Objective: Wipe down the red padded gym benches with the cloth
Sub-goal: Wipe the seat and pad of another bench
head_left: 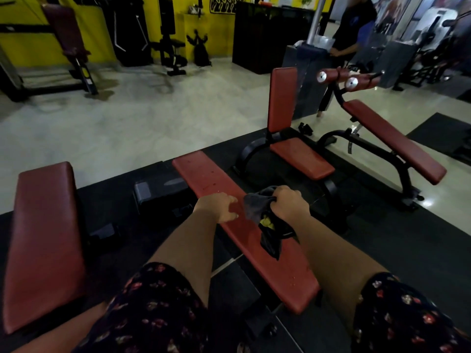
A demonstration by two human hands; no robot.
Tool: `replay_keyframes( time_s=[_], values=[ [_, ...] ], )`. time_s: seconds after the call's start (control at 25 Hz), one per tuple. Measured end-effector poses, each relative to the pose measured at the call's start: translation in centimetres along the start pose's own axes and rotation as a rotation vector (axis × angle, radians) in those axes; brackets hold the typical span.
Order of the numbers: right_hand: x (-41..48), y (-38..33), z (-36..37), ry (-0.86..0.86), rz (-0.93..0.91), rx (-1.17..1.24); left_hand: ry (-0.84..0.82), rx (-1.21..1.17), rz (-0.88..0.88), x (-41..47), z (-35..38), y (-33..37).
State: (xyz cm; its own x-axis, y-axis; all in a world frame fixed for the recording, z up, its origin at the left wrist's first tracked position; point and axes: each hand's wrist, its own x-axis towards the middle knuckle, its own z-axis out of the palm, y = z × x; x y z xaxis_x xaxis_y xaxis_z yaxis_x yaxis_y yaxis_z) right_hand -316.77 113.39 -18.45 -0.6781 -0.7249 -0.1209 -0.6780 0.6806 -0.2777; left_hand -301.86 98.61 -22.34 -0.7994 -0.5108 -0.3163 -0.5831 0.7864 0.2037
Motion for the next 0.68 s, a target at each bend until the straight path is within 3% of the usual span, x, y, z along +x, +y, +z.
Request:
replay_keyframes(
  time_s=[0.28, 0.48, 0.68],
  values=[
    [11.4, 2.2, -3.2, 0.022, -0.01, 0.122, 0.006, -0.06, -0.079, 10.8, -4.5, -0.5],
    [15.3, 3.3, -4.6, 0.094, -0.033, 0.534, 0.144, -0.264, -0.119, 13.2, -7.2, 2.9],
    [17.4, 4.1, -4.2, 0.003, 0.011, 0.866, 0.156, -0.545, -0.058, 16.4, -7.5, 3.8]
  ],
)
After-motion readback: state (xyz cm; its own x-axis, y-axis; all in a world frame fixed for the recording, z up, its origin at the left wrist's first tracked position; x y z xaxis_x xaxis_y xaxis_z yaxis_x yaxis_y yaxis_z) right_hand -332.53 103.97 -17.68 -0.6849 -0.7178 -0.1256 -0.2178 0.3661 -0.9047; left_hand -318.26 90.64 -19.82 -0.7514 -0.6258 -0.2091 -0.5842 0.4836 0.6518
